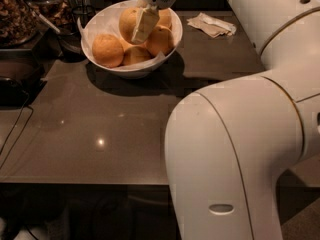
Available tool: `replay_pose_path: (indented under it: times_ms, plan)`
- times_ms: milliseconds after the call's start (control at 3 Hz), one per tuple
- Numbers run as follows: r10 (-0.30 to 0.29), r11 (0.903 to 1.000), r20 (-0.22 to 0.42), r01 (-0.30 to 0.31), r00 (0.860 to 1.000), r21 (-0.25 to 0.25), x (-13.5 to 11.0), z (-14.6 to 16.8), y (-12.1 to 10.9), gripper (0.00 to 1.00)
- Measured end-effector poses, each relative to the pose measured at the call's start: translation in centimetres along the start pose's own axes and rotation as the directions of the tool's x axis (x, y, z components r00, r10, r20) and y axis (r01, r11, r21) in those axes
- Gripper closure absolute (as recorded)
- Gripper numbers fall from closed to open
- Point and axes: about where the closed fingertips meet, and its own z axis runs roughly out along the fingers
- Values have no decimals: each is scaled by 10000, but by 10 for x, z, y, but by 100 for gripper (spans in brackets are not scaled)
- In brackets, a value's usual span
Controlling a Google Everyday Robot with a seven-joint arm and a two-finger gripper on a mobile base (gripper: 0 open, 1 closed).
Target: Pick orange from white bowl
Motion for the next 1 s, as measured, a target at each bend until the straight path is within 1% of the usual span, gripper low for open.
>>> replay_pose_path:
  times_ms: [333, 667, 1000]
  plan:
    - [280, 9989, 67, -283, 9996, 361, -5, -15, 8, 100]
    - [709, 9925, 238, -729, 9972, 978, -16, -41, 29, 100]
    - [864, 9937, 102, -869, 9962, 710, -8, -34, 44, 100]
